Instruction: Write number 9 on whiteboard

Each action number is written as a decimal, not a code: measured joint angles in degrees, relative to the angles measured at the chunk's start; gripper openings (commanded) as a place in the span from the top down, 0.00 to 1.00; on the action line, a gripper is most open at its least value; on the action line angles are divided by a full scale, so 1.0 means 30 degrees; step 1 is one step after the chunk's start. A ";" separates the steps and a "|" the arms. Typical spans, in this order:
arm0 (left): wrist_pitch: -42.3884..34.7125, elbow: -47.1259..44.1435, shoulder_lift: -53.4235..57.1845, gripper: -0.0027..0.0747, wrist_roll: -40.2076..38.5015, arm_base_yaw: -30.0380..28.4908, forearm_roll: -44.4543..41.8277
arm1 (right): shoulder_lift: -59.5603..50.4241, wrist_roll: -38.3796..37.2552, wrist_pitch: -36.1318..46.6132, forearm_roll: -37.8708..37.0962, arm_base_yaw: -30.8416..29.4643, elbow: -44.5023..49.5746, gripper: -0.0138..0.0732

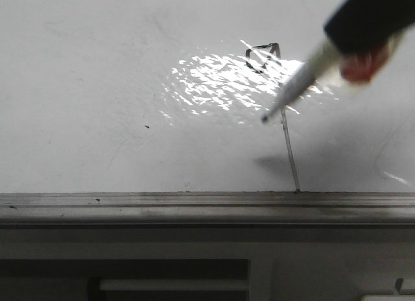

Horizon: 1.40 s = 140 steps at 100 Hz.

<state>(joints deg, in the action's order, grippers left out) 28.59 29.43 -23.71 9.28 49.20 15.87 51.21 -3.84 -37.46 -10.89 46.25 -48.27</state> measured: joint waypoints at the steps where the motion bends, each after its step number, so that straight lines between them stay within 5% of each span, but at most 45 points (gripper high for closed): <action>1: 0.0000 0.0000 -0.0060 0.53 0.0095 0.0000 0.0000 | -0.0041 0.0077 0.0000 0.0000 0.0119 -0.0209 0.89; 7: 0.0000 0.0000 -0.0766 0.36 0.1088 0.0000 0.0138 | -0.0281 0.0436 -0.0054 0.0000 0.0650 -0.0924 0.89; 14: -0.0083 0.0037 -0.1887 0.30 0.2362 0.0000 0.0765 | -0.0315 0.1281 -0.0304 -0.0012 0.1384 -0.1432 0.89; 36: -0.0291 0.1451 -0.6486 0.45 0.8972 0.0097 0.5605 | 0.0763 0.4766 -0.1294 0.1126 0.3550 -0.1518 0.91; 55: -0.0291 0.3075 -1.0055 0.56 1.4285 0.1187 0.8053 | 0.1495 0.5400 -0.0100 0.1228 0.4818 -0.1518 0.91; 87: -0.0403 0.4584 -1.2899 0.60 1.5662 0.2107 0.8399 | 0.1984 0.5458 0.0279 0.1228 0.5146 -0.1518 0.91; 106: -0.0310 0.4590 -1.3095 1.00 1.5742 0.2194 0.8560 | 0.2031 0.5490 0.0344 0.1029 0.5146 -0.1518 0.91; 140: 0.0451 0.4079 -1.3132 0.99 1.6594 0.2239 0.7983 | 0.2689 0.5490 0.0509 0.1713 0.5146 -0.1115 0.87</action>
<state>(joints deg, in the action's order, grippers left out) 29.95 41.66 -63.11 59.06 55.91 39.82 59.27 12.63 -35.93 -5.75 61.69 -51.62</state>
